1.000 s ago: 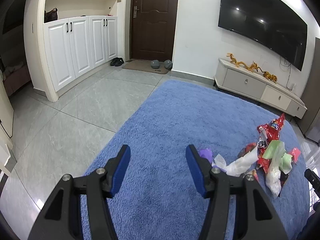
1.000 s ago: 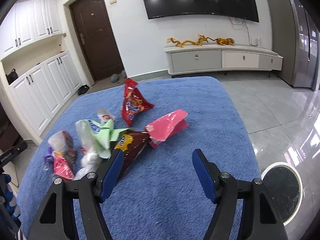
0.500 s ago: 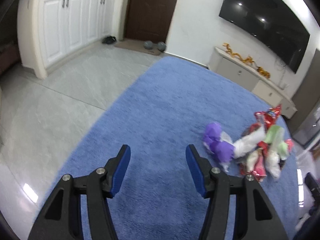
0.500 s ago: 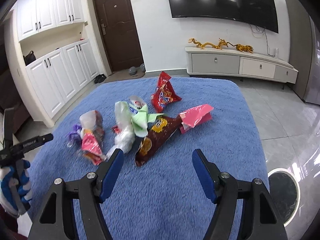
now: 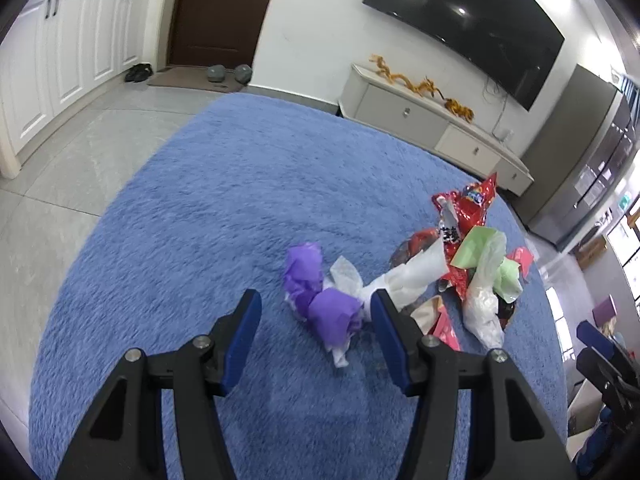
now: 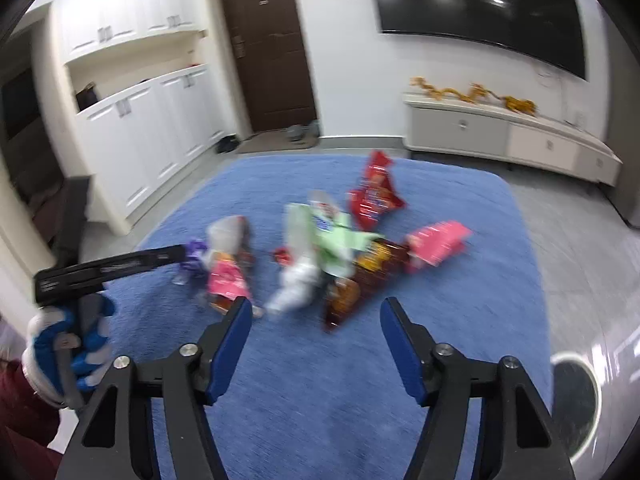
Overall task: Collect trash
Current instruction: 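Grasp the purple bag with the left tool while the right tool grasps the pink wrapper, then lift the purple bag with the left tool while the right tool lifts the pink wrapper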
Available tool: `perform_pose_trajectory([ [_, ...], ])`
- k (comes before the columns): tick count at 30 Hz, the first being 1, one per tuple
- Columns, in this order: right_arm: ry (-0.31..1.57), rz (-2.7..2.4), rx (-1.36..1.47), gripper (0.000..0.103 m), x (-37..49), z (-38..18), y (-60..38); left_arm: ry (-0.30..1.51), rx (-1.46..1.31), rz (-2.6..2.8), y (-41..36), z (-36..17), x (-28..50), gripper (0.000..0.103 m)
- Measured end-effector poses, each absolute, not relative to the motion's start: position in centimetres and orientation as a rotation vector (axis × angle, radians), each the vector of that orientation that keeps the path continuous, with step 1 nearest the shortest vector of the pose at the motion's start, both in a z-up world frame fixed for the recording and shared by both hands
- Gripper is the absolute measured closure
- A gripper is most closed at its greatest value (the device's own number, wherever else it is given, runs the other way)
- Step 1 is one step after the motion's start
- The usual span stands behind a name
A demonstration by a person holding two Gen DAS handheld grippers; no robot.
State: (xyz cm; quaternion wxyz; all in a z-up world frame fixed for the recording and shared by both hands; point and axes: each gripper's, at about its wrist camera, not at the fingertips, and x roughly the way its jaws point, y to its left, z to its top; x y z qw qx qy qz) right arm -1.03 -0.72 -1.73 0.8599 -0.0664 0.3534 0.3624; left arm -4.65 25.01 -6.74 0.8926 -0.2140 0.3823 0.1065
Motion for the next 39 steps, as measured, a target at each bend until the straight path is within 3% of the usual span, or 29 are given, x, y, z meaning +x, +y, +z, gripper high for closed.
perform_pose_trajectory([
  [4,0.742,0.872,-0.171,0.043,-0.7,-1.6,2.9,0.827,-0.458,0.184,25.3,-7.7,-3.1,0.058],
  [12,0.805,0.986,-0.262,0.047,0.0,-4.8,8.7,0.814,-0.468,0.141,25.6,-8.6,-4.2,0.061],
  [16,0.859,0.995,-0.231,0.052,1.3,-6.4,9.2,0.824,-0.495,0.1,25.4,-9.3,-5.4,0.071],
  [24,0.934,1.006,-0.177,0.056,3.8,-8.2,9.3,0.827,-0.462,0.113,24.7,-9.3,-5.3,0.073],
  [27,0.949,1.027,-0.185,0.066,3.5,-8.7,9.4,0.823,-0.458,0.111,24.5,-9.1,-5.4,0.074],
  [28,0.949,1.033,-0.191,0.075,3.2,-8.7,9.4,0.821,-0.458,0.113,24.5,-9.1,-5.5,0.074],
  [39,0.863,1.033,-0.096,0.078,0.8,-5.7,4.1,0.766,-0.403,0.106,22.6,-6.4,-7.5,0.075],
])
